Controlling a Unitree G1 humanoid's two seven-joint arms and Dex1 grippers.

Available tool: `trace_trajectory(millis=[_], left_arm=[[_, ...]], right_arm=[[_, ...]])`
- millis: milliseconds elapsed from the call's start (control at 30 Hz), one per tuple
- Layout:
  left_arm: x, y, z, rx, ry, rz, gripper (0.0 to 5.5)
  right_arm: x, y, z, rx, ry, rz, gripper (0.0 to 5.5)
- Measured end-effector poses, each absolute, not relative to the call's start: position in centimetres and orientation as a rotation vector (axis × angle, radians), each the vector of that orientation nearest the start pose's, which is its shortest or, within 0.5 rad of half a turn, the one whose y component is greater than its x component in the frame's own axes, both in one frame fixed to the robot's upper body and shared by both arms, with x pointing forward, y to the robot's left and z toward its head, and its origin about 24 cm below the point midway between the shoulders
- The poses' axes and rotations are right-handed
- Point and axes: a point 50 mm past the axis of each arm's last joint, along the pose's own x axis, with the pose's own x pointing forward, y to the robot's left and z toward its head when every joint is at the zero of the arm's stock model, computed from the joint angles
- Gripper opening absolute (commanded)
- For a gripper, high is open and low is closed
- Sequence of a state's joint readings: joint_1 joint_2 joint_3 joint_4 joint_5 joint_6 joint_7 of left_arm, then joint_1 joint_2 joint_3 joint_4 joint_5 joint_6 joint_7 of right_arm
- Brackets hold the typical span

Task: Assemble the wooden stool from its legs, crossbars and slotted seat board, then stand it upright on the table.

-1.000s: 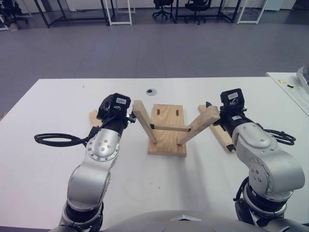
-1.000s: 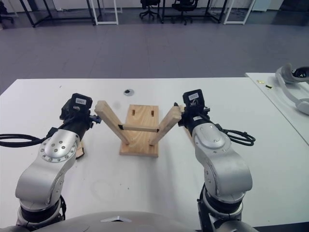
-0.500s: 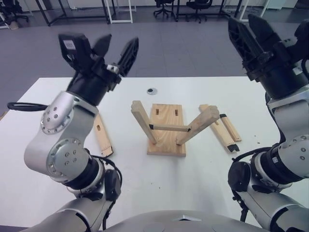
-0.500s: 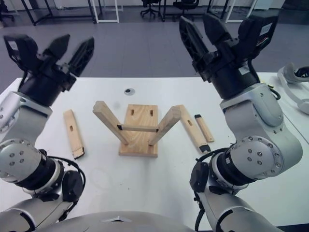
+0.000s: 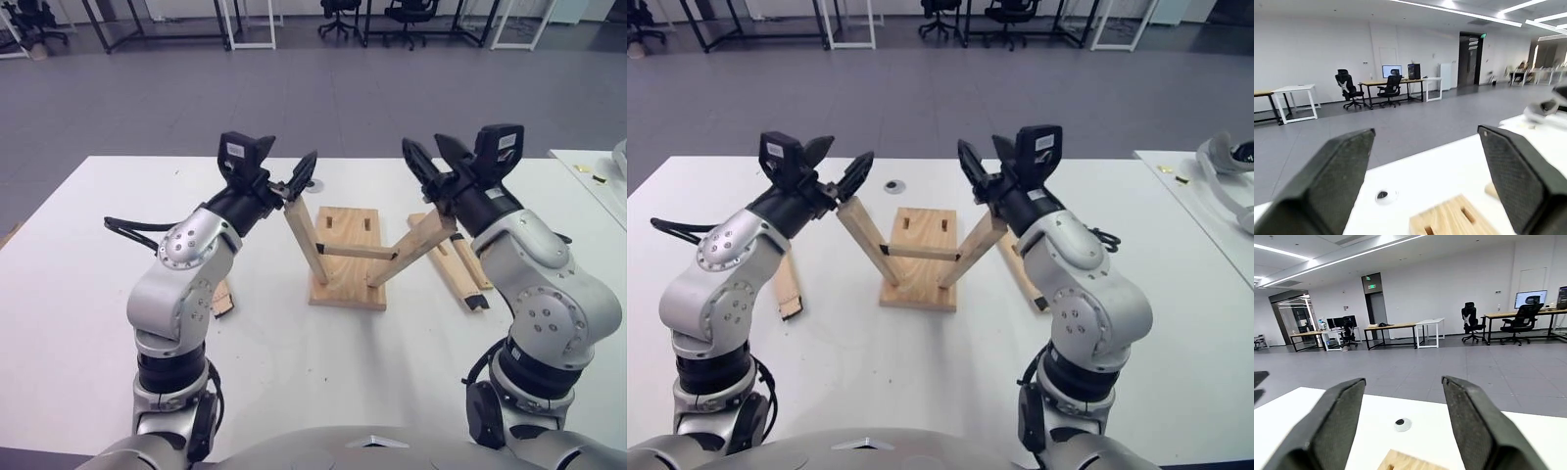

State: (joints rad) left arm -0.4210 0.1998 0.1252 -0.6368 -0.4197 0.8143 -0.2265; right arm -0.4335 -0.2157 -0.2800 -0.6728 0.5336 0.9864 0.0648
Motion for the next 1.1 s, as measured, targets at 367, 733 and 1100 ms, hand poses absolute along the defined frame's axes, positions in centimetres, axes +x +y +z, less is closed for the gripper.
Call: trace_trajectory(millis=[367,733,1100], left_arm=[[23.5,18.9,21.2,-0.063,-0.257,-0.28,3.89],[20.4,22.9,11.3,0.162,0.111,-0.078,3.89],[20.4,20.1,9.0,0.749,0.387,-0.538,3.89]], right_arm=[[21.8,-13.8,16.0,-0.315,0.105,0.841,2.92],[28.0,-17.0,13.0,-0.504,0.184,0.602,2.92],[32.9,-21.7,3.1,-0.674,0.326,0.666,2.92]])
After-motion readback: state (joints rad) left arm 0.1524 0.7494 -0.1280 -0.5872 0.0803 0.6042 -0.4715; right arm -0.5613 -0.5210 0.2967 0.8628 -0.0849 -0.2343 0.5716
